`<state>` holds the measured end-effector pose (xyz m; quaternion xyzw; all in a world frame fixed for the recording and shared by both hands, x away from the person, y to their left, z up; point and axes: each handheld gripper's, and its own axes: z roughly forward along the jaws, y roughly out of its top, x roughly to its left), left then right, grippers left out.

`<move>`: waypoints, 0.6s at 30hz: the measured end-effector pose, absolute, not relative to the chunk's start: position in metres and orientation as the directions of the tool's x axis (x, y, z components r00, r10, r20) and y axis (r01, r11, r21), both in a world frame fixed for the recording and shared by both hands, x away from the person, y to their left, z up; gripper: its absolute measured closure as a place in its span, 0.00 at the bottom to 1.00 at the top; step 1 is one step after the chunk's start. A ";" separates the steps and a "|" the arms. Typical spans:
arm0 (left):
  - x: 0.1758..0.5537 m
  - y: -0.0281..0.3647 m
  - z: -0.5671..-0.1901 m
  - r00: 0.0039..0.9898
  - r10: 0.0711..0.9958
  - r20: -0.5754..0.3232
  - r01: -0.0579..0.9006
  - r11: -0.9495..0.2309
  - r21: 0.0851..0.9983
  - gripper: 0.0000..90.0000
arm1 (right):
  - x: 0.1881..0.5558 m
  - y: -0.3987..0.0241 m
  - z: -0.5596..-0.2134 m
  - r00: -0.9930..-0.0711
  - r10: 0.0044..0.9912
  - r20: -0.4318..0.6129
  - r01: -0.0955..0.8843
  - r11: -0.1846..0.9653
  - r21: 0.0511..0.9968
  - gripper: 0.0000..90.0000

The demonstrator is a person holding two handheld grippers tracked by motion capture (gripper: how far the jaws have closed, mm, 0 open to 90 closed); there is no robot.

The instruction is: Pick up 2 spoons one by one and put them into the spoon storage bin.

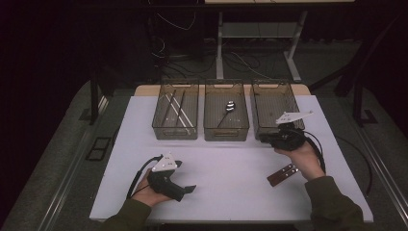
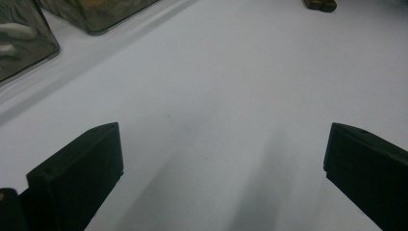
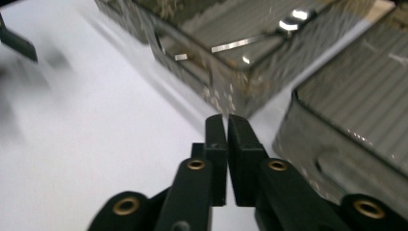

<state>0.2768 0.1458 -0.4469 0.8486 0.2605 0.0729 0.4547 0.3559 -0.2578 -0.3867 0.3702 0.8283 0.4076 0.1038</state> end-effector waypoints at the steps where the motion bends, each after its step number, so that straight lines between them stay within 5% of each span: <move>1: 0.277 0.146 -0.447 0.854 0.508 -0.112 0.375 -0.452 0.809 0.00 | 0.354 -0.261 -0.388 -0.705 0.698 0.127 0.530 0.399 0.748 1.00; 18: 0.277 0.146 -0.447 0.855 0.507 -0.111 0.373 -0.452 0.810 0.00 | 0.342 -0.313 -0.418 -0.638 0.766 0.076 0.613 0.446 0.653 1.00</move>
